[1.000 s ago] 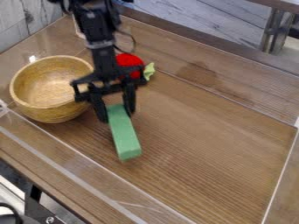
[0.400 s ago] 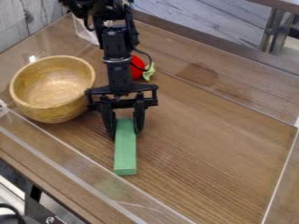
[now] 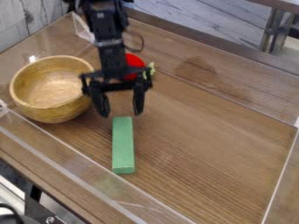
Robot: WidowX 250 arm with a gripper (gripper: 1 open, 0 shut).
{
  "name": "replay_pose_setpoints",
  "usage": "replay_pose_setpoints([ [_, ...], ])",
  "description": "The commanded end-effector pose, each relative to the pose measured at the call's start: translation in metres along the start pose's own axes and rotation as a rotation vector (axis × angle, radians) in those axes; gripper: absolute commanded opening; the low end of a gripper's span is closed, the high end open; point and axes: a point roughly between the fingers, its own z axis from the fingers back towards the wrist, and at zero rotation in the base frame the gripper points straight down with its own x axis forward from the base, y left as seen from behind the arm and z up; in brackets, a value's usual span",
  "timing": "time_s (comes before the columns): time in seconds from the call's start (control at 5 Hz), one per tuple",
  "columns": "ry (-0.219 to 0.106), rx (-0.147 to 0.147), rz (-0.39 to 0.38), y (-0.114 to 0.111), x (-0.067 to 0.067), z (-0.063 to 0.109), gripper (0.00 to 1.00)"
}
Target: Remove the green stick from the brown bowl and put it on the table
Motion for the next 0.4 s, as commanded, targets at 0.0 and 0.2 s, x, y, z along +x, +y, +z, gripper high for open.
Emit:
replay_pose_setpoints([
  [0.0, -0.053, -0.054, -0.069, -0.011, 0.001, 0.050, 1.00],
  [0.2, -0.061, -0.107, -0.110, -0.020, 0.001, 0.076, 1.00],
])
